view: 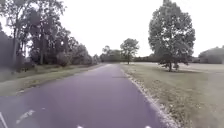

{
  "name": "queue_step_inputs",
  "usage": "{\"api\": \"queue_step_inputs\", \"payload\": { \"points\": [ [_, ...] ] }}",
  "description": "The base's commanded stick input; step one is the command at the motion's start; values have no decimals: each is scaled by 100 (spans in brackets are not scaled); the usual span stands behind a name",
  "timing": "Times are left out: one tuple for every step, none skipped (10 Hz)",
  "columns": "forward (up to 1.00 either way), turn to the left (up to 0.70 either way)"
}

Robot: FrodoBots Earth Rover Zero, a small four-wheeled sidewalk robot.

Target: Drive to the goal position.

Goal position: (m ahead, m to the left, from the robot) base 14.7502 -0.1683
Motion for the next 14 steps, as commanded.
{"api": "queue_step_inputs", "payload": {
  "points": [
    [70, 0],
    [70, 0],
    [70, 0],
    [70, 0],
    [70, 0],
    [70, 0],
    [70, 0],
    [70, -1],
    [70, -1],
    [70, -6],
    [70, -3],
    [70, 0],
    [70, 0],
    [70, 0]
  ]
}}
